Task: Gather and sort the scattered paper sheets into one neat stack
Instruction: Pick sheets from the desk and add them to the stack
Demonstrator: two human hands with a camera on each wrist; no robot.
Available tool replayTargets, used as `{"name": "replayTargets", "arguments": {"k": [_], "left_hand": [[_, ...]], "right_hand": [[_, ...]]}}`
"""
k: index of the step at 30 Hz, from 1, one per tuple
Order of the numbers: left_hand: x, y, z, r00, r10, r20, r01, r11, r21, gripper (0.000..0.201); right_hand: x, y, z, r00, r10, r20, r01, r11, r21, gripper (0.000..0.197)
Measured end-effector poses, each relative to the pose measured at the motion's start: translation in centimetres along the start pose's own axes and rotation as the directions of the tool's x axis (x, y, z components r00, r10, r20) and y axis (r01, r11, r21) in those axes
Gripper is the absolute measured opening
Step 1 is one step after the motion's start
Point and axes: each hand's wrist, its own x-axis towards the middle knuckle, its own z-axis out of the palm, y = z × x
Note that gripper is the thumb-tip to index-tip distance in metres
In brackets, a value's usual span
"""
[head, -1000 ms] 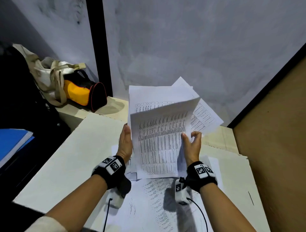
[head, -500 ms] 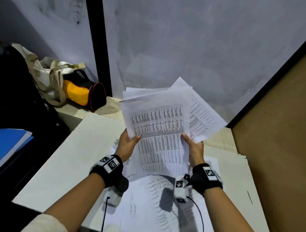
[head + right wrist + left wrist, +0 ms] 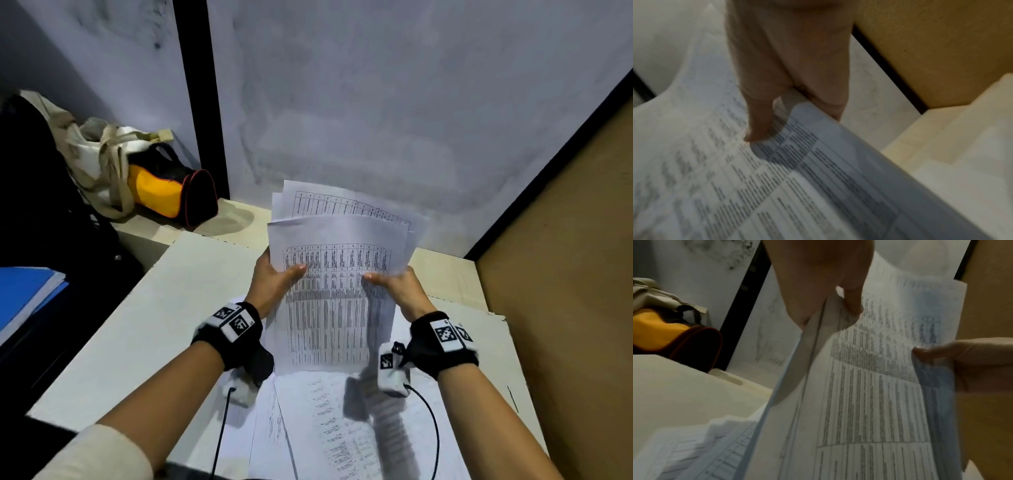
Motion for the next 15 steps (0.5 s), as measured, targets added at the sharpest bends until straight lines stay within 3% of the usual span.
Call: {"name": "replayTargets", "arguments": {"k": [4,6,12,15], "left_hand": [[-0.5,2.1,0.2,0.985,0.145,-0.095,-0.147,0.989,-0.017,0.035],[-0.9,2.6,0.1,0.970,0.213,-0.116,-0.216,0.976,-0.013,0.041],[-2.0,1.9,-0.6,0.965,0.254,-0.058,-0.257,0.966,-0.037,0.068],[-1.7,2.2,-0.7,0.970,0.242,-0.017,-0.243,0.970,-0.031,0.070]], "right_hand": [[-1.4,-1.5,0.0,0.981,-0.171,-0.097,0.177,0.982,0.058,0.025],[-2.4,-1.4,0.0,0.964,-0.242,-0.111,0.255,0.958,0.129,0.030],[-3.0,0.6,-0.1,0.968,-0.220,-0.123,0.247,0.929,0.277,0.031],[-2.8,0.5,-0.1,0.973,-0.206,-0.104,0.229,0.926,0.300,0.028]]}}
